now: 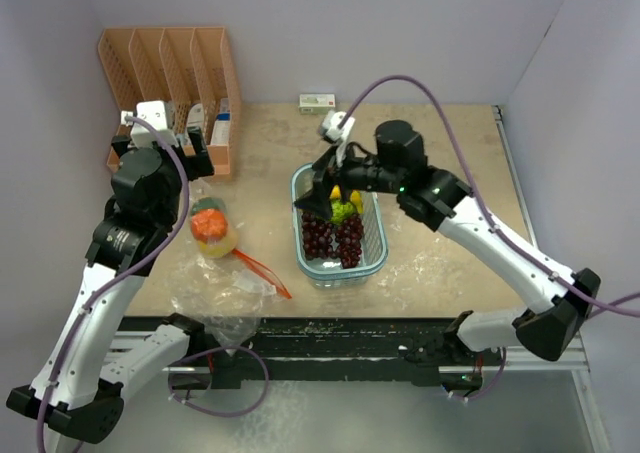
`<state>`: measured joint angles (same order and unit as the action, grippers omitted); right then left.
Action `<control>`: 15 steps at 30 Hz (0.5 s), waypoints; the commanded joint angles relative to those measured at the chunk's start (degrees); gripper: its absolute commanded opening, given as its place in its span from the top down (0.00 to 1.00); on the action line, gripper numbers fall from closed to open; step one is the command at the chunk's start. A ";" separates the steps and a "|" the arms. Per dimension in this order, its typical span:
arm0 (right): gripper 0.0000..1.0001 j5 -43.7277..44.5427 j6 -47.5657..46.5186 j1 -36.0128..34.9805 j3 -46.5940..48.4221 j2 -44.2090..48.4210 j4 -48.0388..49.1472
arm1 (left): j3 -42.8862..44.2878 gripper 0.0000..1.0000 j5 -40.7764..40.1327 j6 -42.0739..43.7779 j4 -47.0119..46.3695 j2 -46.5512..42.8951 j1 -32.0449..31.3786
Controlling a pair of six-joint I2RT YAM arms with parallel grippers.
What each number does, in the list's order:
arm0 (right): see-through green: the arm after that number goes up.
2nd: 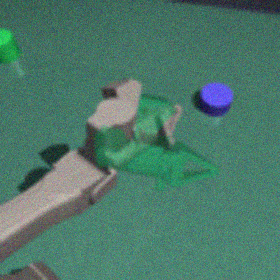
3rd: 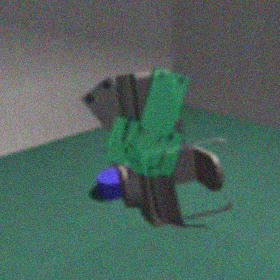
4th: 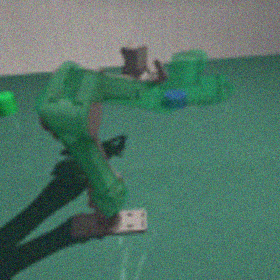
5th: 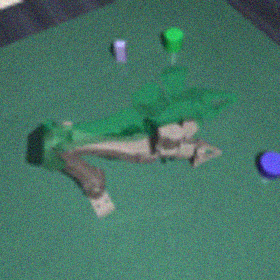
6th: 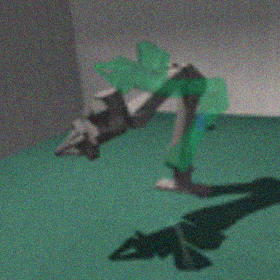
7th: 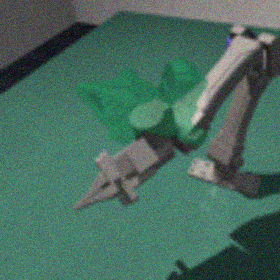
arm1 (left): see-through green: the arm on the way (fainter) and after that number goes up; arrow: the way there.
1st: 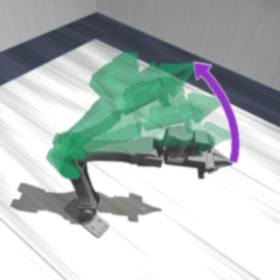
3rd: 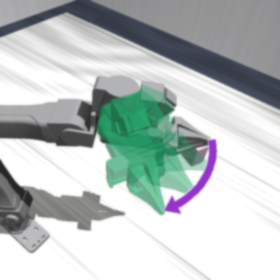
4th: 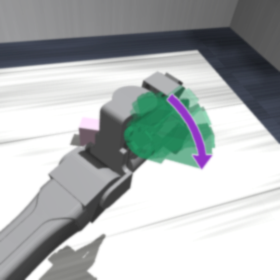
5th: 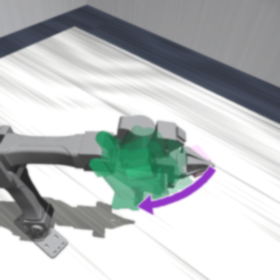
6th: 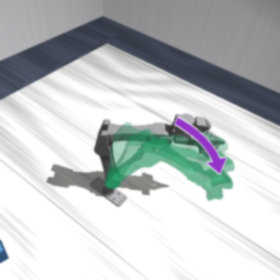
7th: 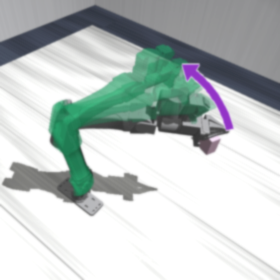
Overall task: Place the food in the zip-top bag and seal the zipper
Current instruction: Place the zipper food storage bag at the center of the board.
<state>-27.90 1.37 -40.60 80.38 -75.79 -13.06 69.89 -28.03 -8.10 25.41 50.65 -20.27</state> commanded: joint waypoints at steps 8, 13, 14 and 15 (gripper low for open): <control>0.00 9.74 6.99 -13.35 4.10 -15.58 1.17 | -0.19 0.01 -5.86 -0.80 -0.27 -8.58 0.23; 0.00 11.02 9.57 -16.50 9.13 -25.10 -2.03 | -1.24 0.01 -5.81 -0.19 2.09 -13.13 0.20; 0.00 11.03 9.88 -17.24 10.38 -26.84 -2.70 | -1.27 0.01 -5.70 -0.18 2.62 -13.65 0.16; 0.00 11.10 10.18 -17.82 11.67 -28.59 -3.40 | -1.21 0.01 -5.39 -0.15 3.03 -13.94 0.22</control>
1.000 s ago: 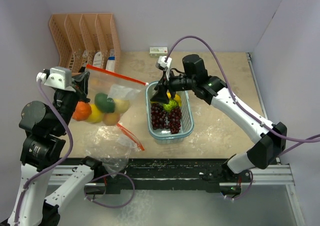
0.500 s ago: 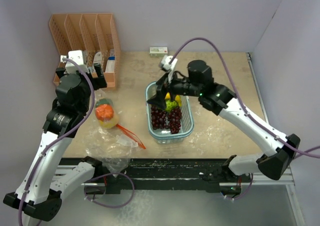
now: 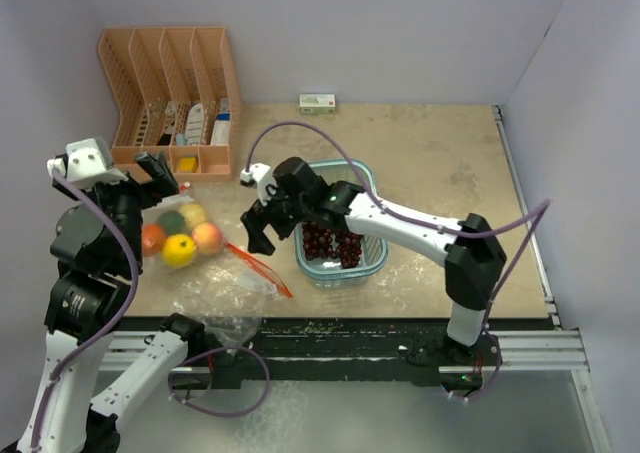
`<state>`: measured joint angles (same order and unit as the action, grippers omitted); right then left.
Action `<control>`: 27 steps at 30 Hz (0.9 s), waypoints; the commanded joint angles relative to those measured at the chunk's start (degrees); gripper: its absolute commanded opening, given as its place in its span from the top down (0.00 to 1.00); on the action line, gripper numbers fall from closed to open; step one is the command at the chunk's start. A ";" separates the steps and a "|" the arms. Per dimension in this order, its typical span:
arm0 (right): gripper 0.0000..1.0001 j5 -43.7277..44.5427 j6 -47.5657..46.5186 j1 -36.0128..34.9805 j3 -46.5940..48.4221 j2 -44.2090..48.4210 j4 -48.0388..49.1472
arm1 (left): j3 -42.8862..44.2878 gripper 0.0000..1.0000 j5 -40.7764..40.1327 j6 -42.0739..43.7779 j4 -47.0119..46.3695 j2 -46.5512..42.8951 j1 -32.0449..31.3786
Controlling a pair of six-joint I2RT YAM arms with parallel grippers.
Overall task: Place the food in the zip-top bag and seal the zipper
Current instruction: Place the zipper food storage bag at the center of the board.
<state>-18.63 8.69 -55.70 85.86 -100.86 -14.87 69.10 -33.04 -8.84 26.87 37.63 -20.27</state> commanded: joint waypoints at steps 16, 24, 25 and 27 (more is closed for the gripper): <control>0.04 9.48 9.12 -6.01 8.69 -18.40 -7.62 | -2.78 0.01 3.49 1.44 3.56 -4.18 0.21; 0.36 -0.03 9.20 -6.19 4.09 -17.00 -4.31 | -3.43 0.01 4.08 1.75 3.49 -4.49 0.17; 0.41 -1.83 9.07 -6.25 3.49 -16.44 -3.73 | -3.37 0.01 4.09 1.74 3.53 -4.49 0.18; 0.55 -3.64 8.85 -6.31 2.74 -15.58 -3.48 | -3.14 0.01 4.28 1.68 3.78 -4.49 0.20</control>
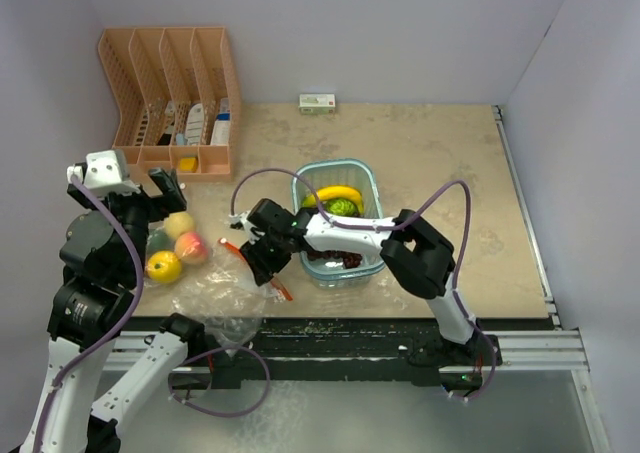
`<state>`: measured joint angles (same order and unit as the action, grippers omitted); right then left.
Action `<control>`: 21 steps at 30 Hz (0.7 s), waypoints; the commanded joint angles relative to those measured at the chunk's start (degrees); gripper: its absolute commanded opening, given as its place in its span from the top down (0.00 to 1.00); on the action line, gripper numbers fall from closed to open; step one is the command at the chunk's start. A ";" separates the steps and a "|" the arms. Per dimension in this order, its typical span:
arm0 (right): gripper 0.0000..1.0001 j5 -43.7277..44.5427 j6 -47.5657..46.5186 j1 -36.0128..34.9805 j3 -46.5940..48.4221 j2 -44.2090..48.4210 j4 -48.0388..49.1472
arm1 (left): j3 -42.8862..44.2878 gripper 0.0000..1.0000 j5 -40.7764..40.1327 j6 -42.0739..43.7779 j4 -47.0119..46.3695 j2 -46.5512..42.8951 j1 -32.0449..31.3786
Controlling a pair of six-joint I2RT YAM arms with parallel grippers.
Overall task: Place the food in the zip-top bag and seal the zipper
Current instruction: Place the zipper food storage bag at the center of the board, then pick up the zipper food storage bag at the center of the board.
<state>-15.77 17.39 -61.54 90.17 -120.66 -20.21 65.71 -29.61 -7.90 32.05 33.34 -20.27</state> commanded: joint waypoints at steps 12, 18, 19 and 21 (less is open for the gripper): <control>1.00 14.51 0.12 -0.44 0.55 19.40 -4.04 | 6.29 0.05 12.37 -2.90 3.34 1.40 0.15; 1.00 28.44 -1.29 -0.43 -0.41 27.63 -6.12 | 9.22 0.11 24.19 -7.35 7.36 4.02 0.22; 1.00 31.22 -1.72 -0.44 -0.84 28.69 -6.22 | 8.73 0.13 26.17 -8.44 7.33 4.37 0.18; 1.00 34.53 -2.29 -0.43 -1.56 30.57 -6.43 | 7.43 0.17 29.91 -10.94 6.80 4.89 0.17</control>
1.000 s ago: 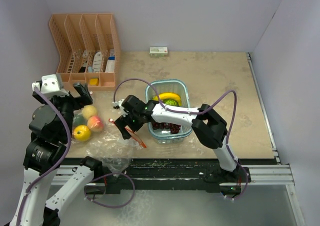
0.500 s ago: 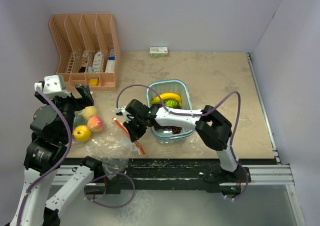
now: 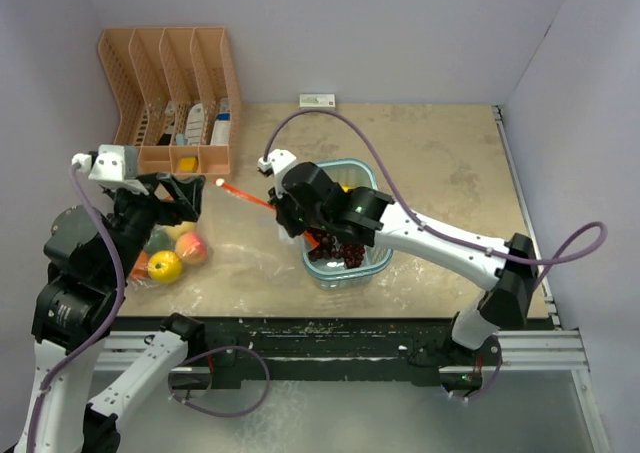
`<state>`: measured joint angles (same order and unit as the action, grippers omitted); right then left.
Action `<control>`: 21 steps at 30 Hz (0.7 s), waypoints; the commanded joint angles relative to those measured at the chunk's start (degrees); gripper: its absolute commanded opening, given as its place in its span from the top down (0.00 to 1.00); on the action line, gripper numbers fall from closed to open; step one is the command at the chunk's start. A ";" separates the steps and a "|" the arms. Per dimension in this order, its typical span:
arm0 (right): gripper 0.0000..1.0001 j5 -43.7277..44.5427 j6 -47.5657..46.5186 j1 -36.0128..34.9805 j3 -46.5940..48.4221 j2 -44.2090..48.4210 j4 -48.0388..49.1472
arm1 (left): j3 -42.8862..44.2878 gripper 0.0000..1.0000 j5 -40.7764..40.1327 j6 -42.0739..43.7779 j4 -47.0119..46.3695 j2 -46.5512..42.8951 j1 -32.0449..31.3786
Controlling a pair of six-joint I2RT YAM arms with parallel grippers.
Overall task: Place the food in the zip-top bag and seal the zipper
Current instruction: Pick up the zipper food storage bag at the center of the board, then open the zipper of the food storage bag.
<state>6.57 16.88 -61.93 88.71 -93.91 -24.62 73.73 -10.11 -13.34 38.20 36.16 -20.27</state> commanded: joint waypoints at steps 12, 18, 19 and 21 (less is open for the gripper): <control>1.00 22.24 -5.59 -0.08 -3.01 11.70 2.09 | -8.46 0.33 27.14 -19.50 -7.87 6.97 0.23; 1.00 19.28 -6.61 -0.25 -2.58 11.34 2.56 | -10.51 0.34 30.95 -24.72 -13.32 11.73 0.21; 1.00 19.21 -6.72 -0.38 -2.57 11.30 2.67 | -10.49 0.34 31.51 -25.75 -14.00 12.57 0.15; 1.00 18.84 -7.26 -0.67 -2.65 11.25 3.11 | -10.67 0.34 32.64 -28.10 -15.79 14.14 0.22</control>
<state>25.82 11.29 -62.00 85.73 -83.59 -24.05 63.33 18.33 -35.35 29.61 48.40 -20.27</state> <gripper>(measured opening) 0.007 0.658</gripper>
